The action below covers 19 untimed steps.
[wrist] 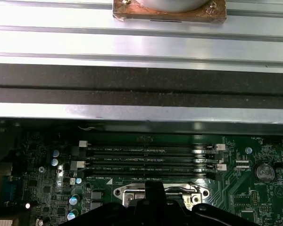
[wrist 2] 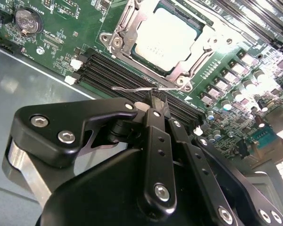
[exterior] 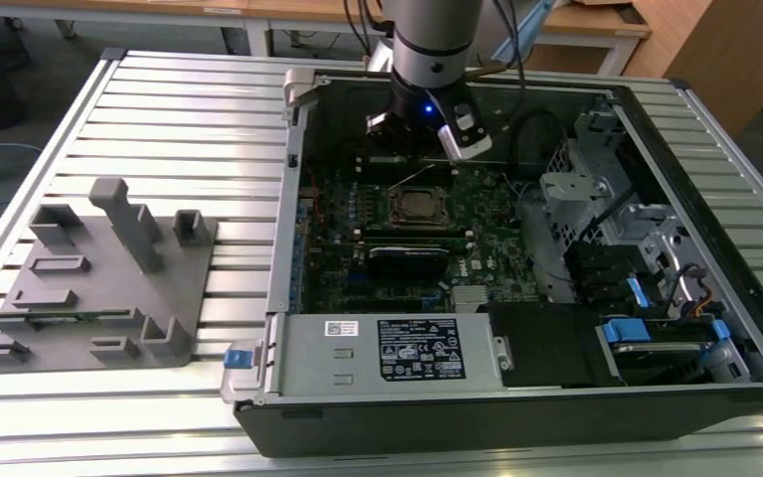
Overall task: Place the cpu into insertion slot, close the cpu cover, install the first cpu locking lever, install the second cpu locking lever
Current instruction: 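Install the first cpu locking lever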
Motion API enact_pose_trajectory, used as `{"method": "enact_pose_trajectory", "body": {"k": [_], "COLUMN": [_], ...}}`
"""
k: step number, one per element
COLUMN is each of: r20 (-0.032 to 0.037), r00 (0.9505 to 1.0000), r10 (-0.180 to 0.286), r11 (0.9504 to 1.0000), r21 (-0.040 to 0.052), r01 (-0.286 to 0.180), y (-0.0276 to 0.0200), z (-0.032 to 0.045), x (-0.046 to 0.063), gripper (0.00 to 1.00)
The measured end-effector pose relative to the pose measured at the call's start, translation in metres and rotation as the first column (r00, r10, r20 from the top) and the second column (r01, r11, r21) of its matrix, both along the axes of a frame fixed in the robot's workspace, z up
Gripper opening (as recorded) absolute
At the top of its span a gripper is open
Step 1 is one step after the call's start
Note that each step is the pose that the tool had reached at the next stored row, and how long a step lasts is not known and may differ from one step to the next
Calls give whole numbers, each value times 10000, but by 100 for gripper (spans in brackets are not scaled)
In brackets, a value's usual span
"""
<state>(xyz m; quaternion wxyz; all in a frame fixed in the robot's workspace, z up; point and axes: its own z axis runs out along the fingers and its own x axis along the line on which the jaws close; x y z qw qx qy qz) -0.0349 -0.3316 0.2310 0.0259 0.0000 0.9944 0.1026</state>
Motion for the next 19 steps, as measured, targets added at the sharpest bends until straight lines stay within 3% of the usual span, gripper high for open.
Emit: {"method": "enact_pose_trajectory", "body": {"k": [19], "r20": [-1], "r00": [10000], "r10": [0], "r11": [10000], "r21": [-2], "r01": [0], "y": [63], "z": [-55], "x": [43], "gripper": [11]}}
